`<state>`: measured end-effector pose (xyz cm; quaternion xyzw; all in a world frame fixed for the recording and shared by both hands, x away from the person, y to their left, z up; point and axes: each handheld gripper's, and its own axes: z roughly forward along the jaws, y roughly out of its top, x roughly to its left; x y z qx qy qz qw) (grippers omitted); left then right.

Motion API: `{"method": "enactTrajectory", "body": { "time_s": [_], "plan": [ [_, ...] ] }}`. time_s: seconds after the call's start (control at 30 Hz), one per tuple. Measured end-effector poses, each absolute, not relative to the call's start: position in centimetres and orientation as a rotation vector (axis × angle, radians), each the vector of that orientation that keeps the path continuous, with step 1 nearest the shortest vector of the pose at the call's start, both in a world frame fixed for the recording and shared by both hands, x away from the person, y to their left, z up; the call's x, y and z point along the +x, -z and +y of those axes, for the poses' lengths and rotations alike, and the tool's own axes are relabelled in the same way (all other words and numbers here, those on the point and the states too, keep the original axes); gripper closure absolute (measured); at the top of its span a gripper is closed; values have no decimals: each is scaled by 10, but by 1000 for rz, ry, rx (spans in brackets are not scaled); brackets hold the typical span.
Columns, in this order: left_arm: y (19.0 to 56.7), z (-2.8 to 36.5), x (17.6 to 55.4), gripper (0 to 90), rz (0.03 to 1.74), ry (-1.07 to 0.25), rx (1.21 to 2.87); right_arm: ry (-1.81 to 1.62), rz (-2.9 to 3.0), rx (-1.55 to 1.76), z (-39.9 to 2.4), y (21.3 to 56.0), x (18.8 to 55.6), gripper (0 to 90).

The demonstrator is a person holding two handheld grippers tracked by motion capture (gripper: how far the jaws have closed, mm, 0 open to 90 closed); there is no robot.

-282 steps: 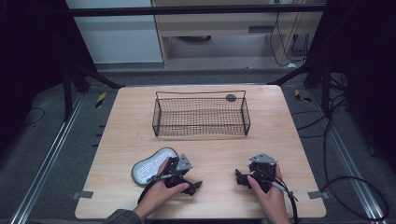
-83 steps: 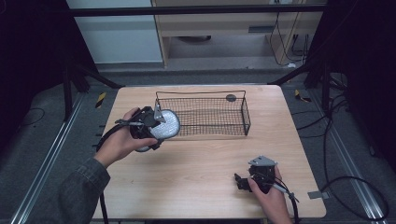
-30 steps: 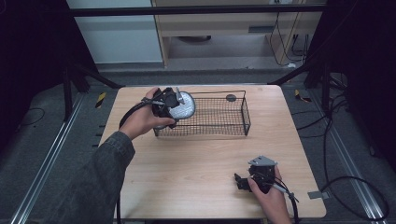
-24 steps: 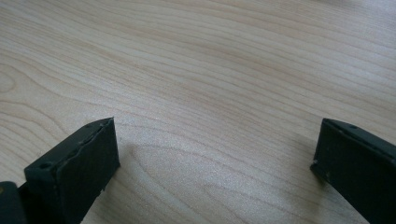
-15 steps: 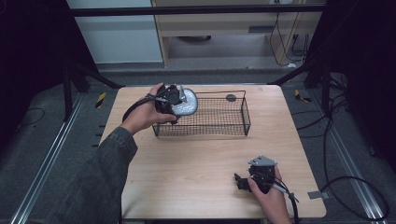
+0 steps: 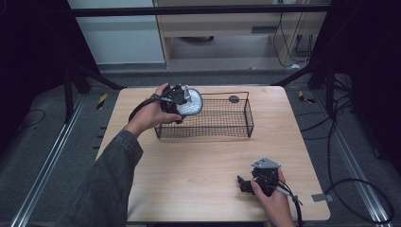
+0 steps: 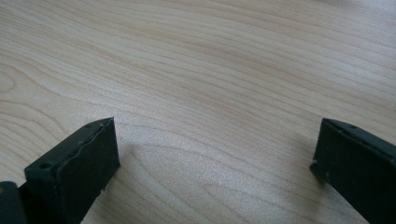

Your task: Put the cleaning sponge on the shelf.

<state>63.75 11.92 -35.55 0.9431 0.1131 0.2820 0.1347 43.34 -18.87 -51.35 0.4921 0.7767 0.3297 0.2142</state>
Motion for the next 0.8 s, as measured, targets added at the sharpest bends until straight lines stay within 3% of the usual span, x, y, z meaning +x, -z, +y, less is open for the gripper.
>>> {"method": "enactTrajectory", "body": {
  "time_s": [0.8],
  "plan": [
    [377, 117, 655, 92, 326, -809, 2772, -916, 2155, 1368, -189, 514, 433, 5]
  ]
}}
